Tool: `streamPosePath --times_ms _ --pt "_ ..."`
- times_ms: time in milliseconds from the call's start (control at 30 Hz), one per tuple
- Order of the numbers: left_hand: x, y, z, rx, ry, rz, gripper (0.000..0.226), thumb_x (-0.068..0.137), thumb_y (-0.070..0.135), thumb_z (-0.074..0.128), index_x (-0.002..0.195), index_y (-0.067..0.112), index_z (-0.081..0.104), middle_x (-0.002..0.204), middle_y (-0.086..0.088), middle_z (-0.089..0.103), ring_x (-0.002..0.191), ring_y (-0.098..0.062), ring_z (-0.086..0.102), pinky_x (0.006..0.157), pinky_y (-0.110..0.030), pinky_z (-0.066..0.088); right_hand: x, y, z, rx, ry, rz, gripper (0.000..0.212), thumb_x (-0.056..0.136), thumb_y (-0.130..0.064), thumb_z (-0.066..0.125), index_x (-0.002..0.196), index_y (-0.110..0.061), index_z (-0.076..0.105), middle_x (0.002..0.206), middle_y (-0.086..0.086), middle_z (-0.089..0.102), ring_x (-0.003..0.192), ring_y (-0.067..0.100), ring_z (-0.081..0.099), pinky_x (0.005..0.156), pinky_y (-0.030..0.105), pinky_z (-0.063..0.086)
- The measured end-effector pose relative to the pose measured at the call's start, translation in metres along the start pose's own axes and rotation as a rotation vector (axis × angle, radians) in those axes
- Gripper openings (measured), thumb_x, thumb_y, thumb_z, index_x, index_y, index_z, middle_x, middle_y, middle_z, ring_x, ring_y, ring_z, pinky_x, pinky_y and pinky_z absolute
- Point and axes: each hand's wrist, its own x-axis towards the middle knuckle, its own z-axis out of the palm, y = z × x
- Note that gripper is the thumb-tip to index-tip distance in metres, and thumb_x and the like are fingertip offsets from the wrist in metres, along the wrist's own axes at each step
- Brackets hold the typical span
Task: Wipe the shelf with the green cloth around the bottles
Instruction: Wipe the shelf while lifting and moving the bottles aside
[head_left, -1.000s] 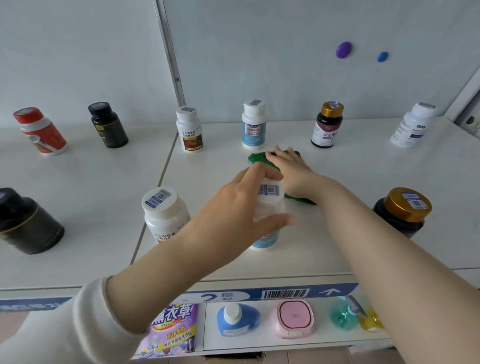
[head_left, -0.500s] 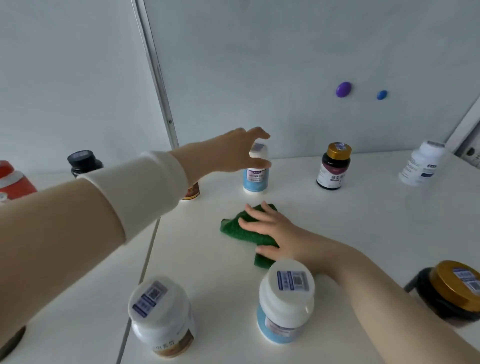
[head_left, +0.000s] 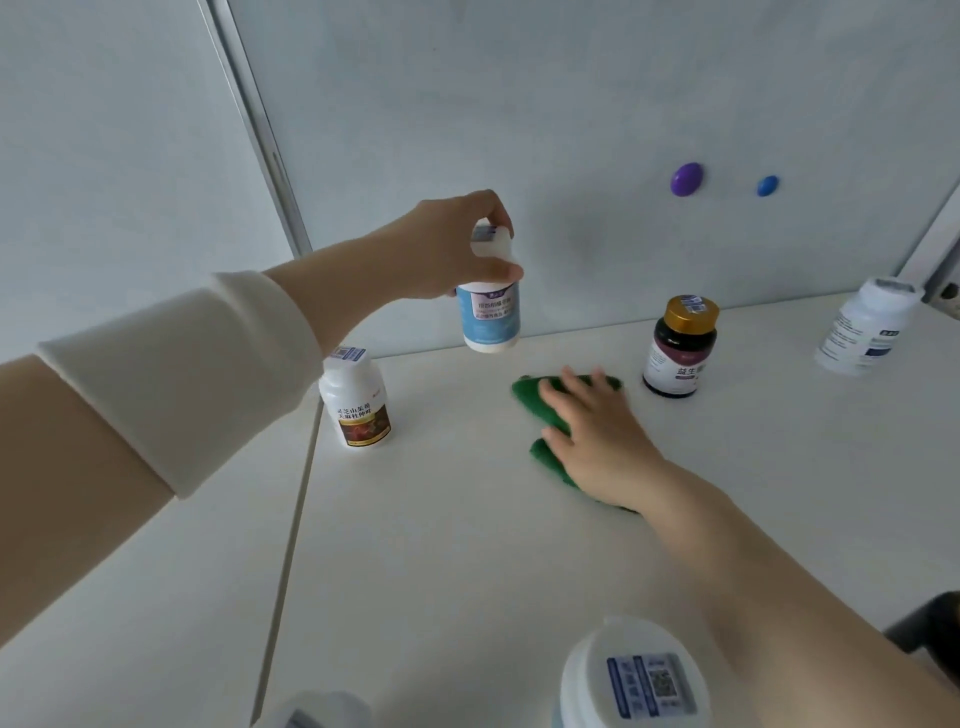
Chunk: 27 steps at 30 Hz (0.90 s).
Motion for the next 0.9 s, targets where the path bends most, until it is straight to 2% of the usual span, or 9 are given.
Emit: streamPosePath --times_ms 100,200,267,367,467,533,633,700,900 --pt "-0.005 0.0 0.002 0.026 -0.029 0.002 0.035 0.081 0.031 0.064 0.112 0.02 0.052 0.113 -0.008 0.056 0.095 -0.027 0.061 0.081 -0.043 0.056 -0.016 -0.031 -0.001 0.057 -0.219 -0.376 0.054 0.098 -0.024 0.038 0.148 -0.024 0.016 0.158 -0.004 -0.003 0.146 0.019 -0.01 0.114 0.024 -0.006" --pt "-0.007 0.002 0.007 0.031 -0.049 0.0 0.037 0.082 0.031 0.064 0.115 0.02 0.05 0.111 -0.005 0.055 0.093 -0.026 0.059 0.079 -0.038 0.055 -0.039 -0.037 -0.005 0.202 -0.402 -0.528 0.054 0.097 -0.018 0.041 0.146 -0.029 0.02 0.157 -0.014 -0.005 0.142 0.005 -0.015 0.11 0.018 -0.01" --pt "-0.007 0.003 0.01 0.037 -0.053 0.015 0.039 0.082 0.032 0.064 0.116 0.02 0.05 0.109 -0.003 0.054 0.092 -0.024 0.057 0.074 -0.033 0.053 -0.043 -0.022 -0.008 0.241 -0.395 -0.497 0.055 0.096 -0.016 0.044 0.145 -0.03 0.023 0.156 -0.017 -0.005 0.141 0.001 -0.013 0.11 0.017 -0.009" --pt "-0.01 0.003 0.017 0.041 -0.066 0.043 0.04 0.082 0.032 0.064 0.117 0.019 0.05 0.106 -0.001 0.053 0.088 -0.021 0.055 0.071 -0.022 0.048 -0.032 0.007 -0.012 0.193 -0.132 -0.215 0.054 0.096 -0.014 0.042 0.145 -0.026 0.024 0.157 -0.007 -0.003 0.144 0.009 -0.005 0.108 0.015 -0.006" --pt "-0.014 0.002 0.029 0.058 -0.097 0.057 0.041 0.082 0.032 0.064 0.119 0.019 0.049 0.105 0.0 0.053 0.087 -0.021 0.054 0.067 -0.021 0.046 -0.024 0.009 -0.007 0.118 0.036 0.021 0.05 0.098 -0.017 0.037 0.146 -0.024 0.023 0.159 -0.003 0.002 0.146 0.021 -0.002 0.117 0.031 0.001" --pt "-0.016 0.0 0.037 0.067 -0.106 0.062 0.042 0.082 0.031 0.064 0.119 0.019 0.049 0.104 -0.001 0.052 0.085 -0.022 0.052 0.061 -0.022 0.043 -0.028 0.0 -0.003 0.076 -0.023 -0.079 0.05 0.099 -0.021 0.034 0.147 -0.024 0.02 0.159 -0.004 0.001 0.146 0.023 -0.005 0.117 0.034 0.001" --pt "-0.016 -0.001 0.049 0.107 -0.126 0.063 0.042 0.084 0.031 0.062 0.121 0.019 0.047 0.102 0.0 0.049 0.082 -0.021 0.048 0.053 -0.019 0.035 -0.052 -0.015 0.001 0.134 -0.208 -0.328 0.053 0.098 -0.022 0.038 0.147 -0.027 0.018 0.158 -0.008 -0.003 0.145 0.017 -0.012 0.115 0.027 -0.004" --pt "-0.014 0.0 0.057 0.097 -0.138 0.062 0.042 0.084 0.031 0.061 0.121 0.018 0.046 0.104 -0.001 0.049 0.082 -0.022 0.049 0.054 -0.02 0.036 -0.066 -0.016 0.002 0.129 -0.271 -0.379 0.055 0.098 -0.022 0.04 0.147 -0.027 0.015 0.158 -0.009 -0.006 0.145 0.015 -0.014 0.115 0.025 -0.005" --pt "-0.011 0.005 0.064 0.08 -0.138 0.045 0.043 0.084 0.031 0.061 0.12 0.015 0.045 0.106 -0.004 0.051 0.084 -0.024 0.052 0.059 -0.023 0.042 -0.076 0.0 -0.006 -0.009 -0.228 -0.031 0.059 0.101 -0.027 0.027 0.148 -0.022 -0.006 0.156 -0.001 -0.023 0.144 0.021 -0.02 0.117 0.034 -0.006"
